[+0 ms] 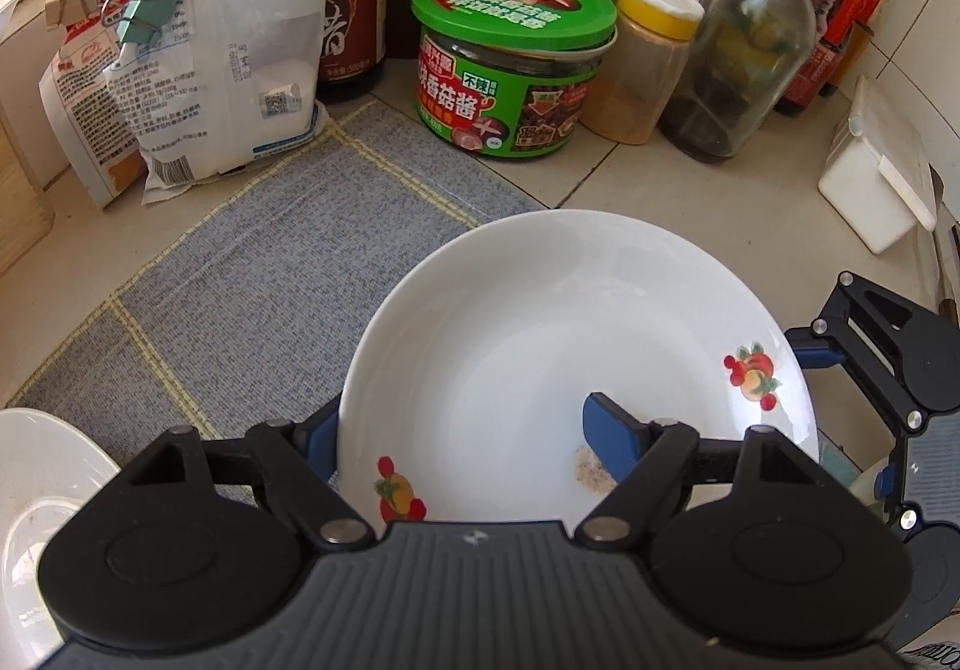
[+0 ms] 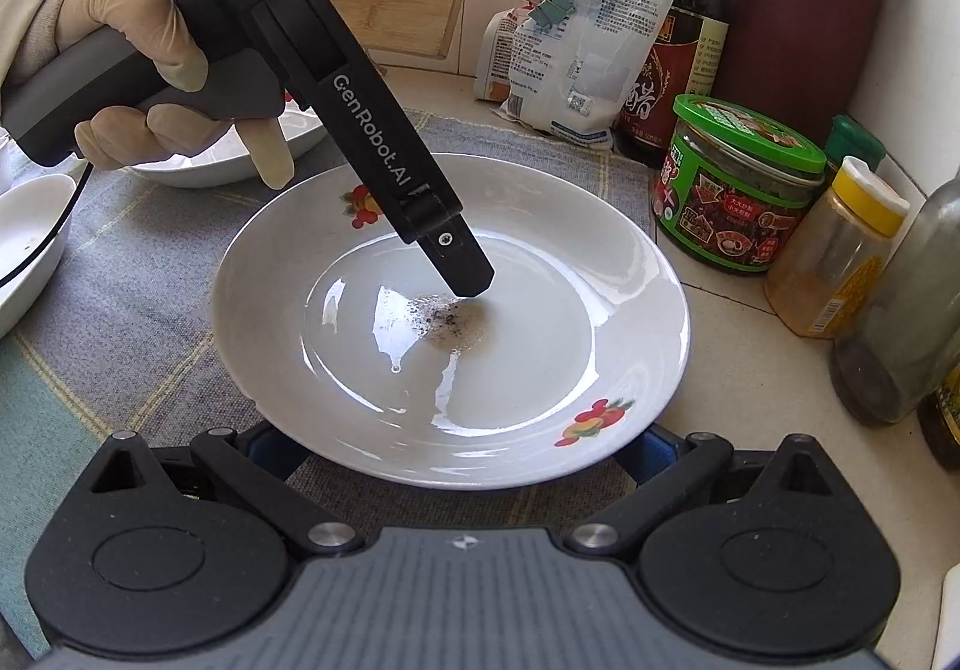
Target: Organize plates and bowls
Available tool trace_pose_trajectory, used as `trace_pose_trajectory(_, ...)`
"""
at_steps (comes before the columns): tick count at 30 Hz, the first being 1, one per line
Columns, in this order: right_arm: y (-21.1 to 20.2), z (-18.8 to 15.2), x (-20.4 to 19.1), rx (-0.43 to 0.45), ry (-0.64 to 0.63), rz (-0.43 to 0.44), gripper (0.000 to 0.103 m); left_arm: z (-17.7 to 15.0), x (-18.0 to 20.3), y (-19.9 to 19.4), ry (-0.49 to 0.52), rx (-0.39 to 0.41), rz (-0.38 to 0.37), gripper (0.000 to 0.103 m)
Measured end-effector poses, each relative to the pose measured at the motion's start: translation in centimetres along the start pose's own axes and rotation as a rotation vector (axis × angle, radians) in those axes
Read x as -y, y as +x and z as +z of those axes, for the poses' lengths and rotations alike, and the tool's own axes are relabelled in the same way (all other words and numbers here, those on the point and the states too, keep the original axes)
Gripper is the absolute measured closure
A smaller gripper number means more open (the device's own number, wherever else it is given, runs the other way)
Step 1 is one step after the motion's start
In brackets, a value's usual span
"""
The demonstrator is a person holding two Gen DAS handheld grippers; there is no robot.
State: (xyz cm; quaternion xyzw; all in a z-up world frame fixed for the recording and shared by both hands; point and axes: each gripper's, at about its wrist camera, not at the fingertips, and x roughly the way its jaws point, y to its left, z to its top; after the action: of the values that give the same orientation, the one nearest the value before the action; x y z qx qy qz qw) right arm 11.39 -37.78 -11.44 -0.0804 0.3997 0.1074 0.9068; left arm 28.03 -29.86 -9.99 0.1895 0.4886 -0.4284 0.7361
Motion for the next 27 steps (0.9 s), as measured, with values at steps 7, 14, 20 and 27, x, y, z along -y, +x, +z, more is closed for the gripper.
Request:
trace_pose_trajectory(7, -0.1, 0.0, 0.0, -0.003, -0.005, -0.003, 0.000, -0.2, 0.2, -0.1, 0.014, 0.006, 0.013, 0.023)
trace_pose_trajectory(14, -0.6, -0.3, -0.1, -0.014, -0.005, -0.020, 0.000, -0.6, 0.8, -1.5, 0.044, 0.046, 0.043, 0.021)
trace_pose_trajectory(20, -1.4, -0.5, -0.6, -0.020, -0.002, -0.052, 0.000, -1.5, 1.6, -3.9, 0.067, 0.101, 0.075, 0.018)
trace_pose_trajectory(27, -2.5, -1.5, -1.5, -0.048, 0.029, -0.098, 0.000, -3.7, 2.5, -7.7, 0.067, 0.174, 0.098, 0.017)
